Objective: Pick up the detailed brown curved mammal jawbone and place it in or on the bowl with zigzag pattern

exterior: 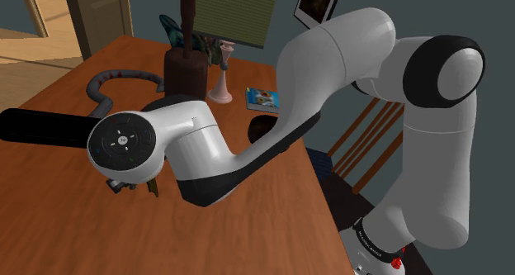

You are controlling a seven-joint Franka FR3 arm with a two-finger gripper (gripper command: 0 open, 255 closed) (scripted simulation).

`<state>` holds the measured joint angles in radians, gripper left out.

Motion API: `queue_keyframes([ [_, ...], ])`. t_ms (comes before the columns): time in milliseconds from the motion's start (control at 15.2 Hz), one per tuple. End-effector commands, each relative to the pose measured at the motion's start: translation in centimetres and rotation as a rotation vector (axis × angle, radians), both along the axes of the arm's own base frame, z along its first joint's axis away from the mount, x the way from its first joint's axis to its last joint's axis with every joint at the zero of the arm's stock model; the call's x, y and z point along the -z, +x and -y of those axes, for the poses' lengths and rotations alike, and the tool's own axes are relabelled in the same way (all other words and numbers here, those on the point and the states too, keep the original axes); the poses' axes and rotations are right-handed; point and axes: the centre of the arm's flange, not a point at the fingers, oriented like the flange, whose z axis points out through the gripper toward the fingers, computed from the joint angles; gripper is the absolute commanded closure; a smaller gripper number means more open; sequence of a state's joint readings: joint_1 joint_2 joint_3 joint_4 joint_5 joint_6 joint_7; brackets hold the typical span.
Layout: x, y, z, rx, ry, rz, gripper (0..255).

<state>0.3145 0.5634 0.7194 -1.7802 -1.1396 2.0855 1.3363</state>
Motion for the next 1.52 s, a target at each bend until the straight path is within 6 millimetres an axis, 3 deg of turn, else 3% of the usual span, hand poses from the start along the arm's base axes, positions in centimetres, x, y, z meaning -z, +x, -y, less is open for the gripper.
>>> queue_keyframes([
  [0, 0.0, 0.0, 0.0, 0.000, 0.000, 0.000, 0],
  [198, 0.0, 0.0, 0.0, 0.000, 0.000, 0.000, 0],
  [264, 0.0, 0.0, 0.0, 0.000, 0.000, 0.000, 255],
  [858, 0.0, 0.0, 0.0, 0.000, 0.000, 0.000, 255],
  [924, 0.0, 0.0, 0.0, 0.000, 0.000, 0.000, 0],
  [1122, -3.5, 10.0, 1.4, 0.349, 0.295, -0.401, 0],
  [1188, -3.7, 11.6, 2.0, 0.406, 0.343, -0.467, 0],
  [1452, -1.6, 11.8, 1.9, 0.406, 0.343, -0.467, 0],
])
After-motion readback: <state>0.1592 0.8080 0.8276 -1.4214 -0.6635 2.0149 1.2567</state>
